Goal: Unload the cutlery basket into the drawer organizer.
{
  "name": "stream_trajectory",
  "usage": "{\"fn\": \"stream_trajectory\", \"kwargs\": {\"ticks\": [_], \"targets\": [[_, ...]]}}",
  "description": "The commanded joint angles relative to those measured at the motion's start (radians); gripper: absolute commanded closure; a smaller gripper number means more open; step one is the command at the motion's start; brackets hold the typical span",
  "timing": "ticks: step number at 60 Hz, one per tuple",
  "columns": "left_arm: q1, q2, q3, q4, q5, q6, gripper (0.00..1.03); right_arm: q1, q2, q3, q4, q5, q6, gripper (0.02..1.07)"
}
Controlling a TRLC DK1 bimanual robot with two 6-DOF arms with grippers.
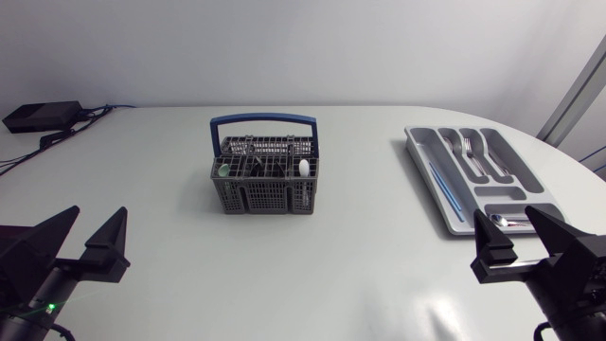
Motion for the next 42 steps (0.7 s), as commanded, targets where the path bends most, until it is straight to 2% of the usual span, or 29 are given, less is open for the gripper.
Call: {"fn": "stream_trajectory", "kwargs": {"ticks": [1,42], "targets": [[0.0,-0.006,-0.023,0.005,0.002,-0.02,0.05,0.008,-0.008,-0.02,0.009,-0.002,0.016,0.06],[0.02,-0.009,-0.002,0.013,-0.005,-0.034,0.05,0.01,-0.009,-0.015,0.017,0.006,0.019,0.06]]}}
